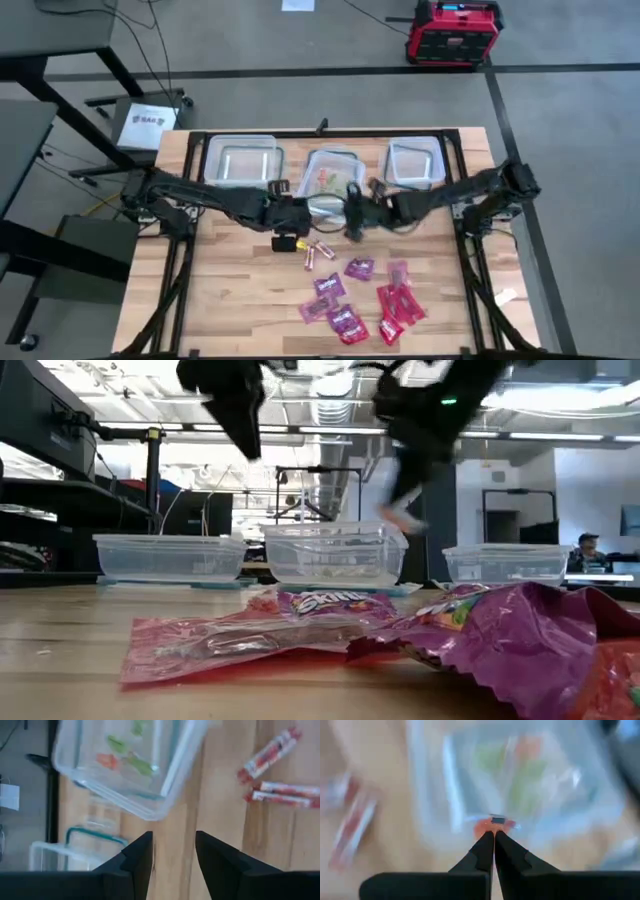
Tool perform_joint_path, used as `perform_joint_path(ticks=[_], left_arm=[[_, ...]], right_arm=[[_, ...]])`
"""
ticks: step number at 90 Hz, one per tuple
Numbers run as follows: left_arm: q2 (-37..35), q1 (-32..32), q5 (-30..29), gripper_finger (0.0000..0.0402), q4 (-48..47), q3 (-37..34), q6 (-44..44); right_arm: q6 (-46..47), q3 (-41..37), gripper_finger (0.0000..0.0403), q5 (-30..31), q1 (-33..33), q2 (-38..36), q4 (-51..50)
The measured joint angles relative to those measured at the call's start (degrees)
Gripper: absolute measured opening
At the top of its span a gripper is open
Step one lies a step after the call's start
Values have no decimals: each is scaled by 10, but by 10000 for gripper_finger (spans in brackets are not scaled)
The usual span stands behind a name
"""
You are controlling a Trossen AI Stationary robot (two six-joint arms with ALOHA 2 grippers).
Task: Sort candy
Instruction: Put the orange candy into the center transparent bin, then put the white candy into the center transparent bin
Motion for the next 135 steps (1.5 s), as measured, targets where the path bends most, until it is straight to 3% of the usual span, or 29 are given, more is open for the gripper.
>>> perform_joint_path(ticks=[13, 29, 34, 44, 57, 77, 91, 103, 119, 135], left_arm=[[-51, 0, -3, 134, 12, 1, -16], [-98, 1, -13, 133, 57, 1, -21], [-104, 1, -22, 134, 67, 1, -29], [-107, 1, -28, 133, 64, 1, -40], [-99, -2, -28, 133, 52, 1, -52], [-95, -10, -33, 133, 22, -14, -52], [-95, -9, -39, 133, 34, -14, -45], [-95, -10, -38, 133, 36, -14, -45], [-95, -10, -38, 133, 36, -14, -46], [-95, -10, -38, 133, 37, -14, -46]], right_arm=[[-65, 1, 0, -10, -36, -4, 115], [-33, 0, 1, -15, -77, 5, 132], [-32, -1, 8, -43, -90, 5, 123], [-35, 0, 42, -145, -113, -1, 124], [-68, 0, 102, -186, -111, -28, 93], [-31, 0, 160, -283, -35, -68, 8], [-15, 1, 165, -278, 57, -18, 73], [-20, 0, 162, -225, 112, 70, 133], [35, 0, 161, -109, 128, 139, 140], [94, 1, 161, -88, 119, 173, 153]])
